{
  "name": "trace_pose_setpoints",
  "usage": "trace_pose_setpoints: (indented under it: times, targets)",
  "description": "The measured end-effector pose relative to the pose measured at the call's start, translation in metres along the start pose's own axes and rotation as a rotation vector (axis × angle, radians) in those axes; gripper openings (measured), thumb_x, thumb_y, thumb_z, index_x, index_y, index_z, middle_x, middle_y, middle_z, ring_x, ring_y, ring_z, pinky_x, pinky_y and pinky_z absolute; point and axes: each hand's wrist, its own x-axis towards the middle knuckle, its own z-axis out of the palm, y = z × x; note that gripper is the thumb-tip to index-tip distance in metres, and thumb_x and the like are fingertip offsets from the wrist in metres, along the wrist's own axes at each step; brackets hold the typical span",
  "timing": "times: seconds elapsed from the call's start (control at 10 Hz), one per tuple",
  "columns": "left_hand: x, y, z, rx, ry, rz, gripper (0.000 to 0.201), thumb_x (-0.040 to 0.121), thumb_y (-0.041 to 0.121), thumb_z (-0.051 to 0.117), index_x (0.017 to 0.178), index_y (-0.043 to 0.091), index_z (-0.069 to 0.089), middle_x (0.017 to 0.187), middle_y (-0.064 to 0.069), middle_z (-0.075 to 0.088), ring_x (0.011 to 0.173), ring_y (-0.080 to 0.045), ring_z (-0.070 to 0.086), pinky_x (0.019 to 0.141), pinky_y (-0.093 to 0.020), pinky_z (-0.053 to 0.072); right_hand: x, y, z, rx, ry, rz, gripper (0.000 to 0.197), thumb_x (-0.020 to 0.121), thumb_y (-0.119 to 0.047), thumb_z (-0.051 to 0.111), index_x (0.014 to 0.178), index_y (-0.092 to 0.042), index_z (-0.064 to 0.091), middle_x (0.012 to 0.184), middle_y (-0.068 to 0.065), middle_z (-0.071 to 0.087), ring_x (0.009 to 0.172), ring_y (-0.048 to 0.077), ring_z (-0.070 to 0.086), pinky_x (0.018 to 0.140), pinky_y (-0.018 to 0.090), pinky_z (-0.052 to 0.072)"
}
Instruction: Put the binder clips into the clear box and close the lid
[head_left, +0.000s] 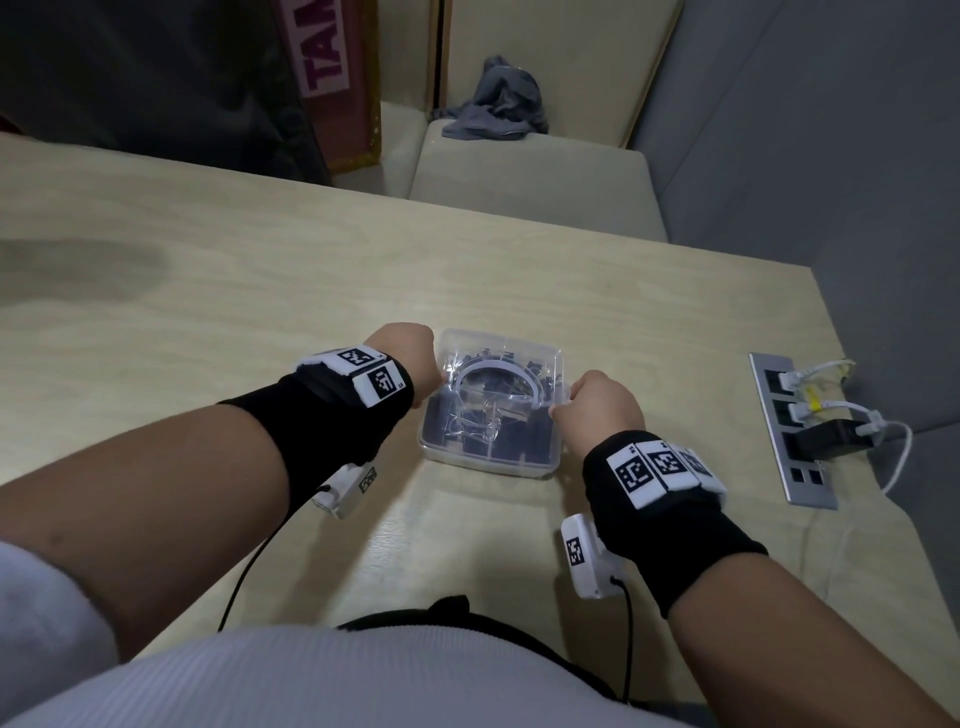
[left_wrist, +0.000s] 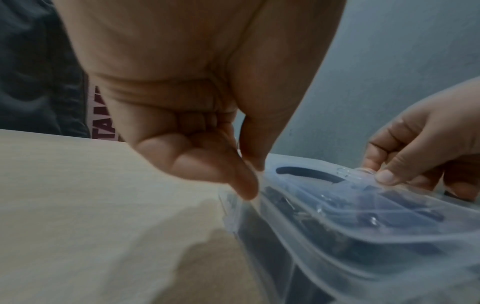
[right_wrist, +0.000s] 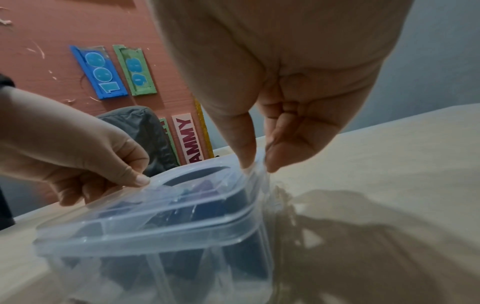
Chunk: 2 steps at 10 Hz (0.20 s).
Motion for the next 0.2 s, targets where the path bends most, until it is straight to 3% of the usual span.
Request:
trace_pose_setpoints:
  times: [0.1, 0.2]
  targets:
    - [0.0006, -0.0063, 0.0065, -0.044, 0.033, -0.011, 0.028, 0.088, 0.032, 0.055, 0.093, 0.005, 0.057, 0.066, -0.005, 0.063, 0.070, -0.027, 0.065, 0.058, -0.030, 0.045, -0.0011, 0.0064, 0.0013, 0.035, -0.014, -0.008, 0.029, 0.089, -0.026, 0.059, 0.111, -0.006, 0.056, 0.112, 0.014, 0.062, 0.088, 0.030, 0.057, 0.067, 0.030, 0.040]
    - [-0.0033, -0.0152, 0.0148, -0.100, 0.076, -0.056, 0.041, 0.092, 0.042, 0.049, 0.105, 0.004, 0.054, 0.082, -0.011, 0.068, 0.079, -0.029, 0.065, 0.063, -0.033, 0.046, -0.0097, 0.0140, -0.0056, 0.060, -0.024, -0.008, 0.038, 0.091, -0.035, 0.053, 0.118, -0.008, 0.054, 0.120, 0.014, 0.060, 0.100, 0.031, 0.059, 0.073, 0.031, 0.041]
